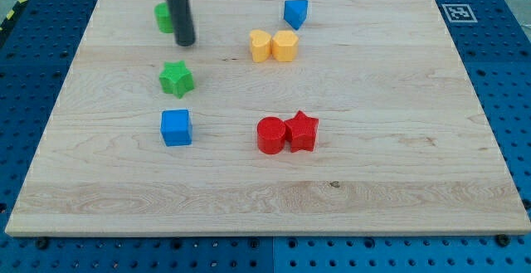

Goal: Push the green star slightly to the right

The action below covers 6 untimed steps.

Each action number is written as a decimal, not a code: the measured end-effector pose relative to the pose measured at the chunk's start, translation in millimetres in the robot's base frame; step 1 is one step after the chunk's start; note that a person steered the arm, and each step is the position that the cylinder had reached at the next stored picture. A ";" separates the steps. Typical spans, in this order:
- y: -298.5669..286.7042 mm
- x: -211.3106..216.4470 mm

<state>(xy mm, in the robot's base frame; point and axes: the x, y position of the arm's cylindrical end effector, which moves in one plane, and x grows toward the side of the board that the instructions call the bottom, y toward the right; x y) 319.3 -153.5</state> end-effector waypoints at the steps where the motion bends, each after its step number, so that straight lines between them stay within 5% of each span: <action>1: -32.1 0.0; 6: 23.4 101.3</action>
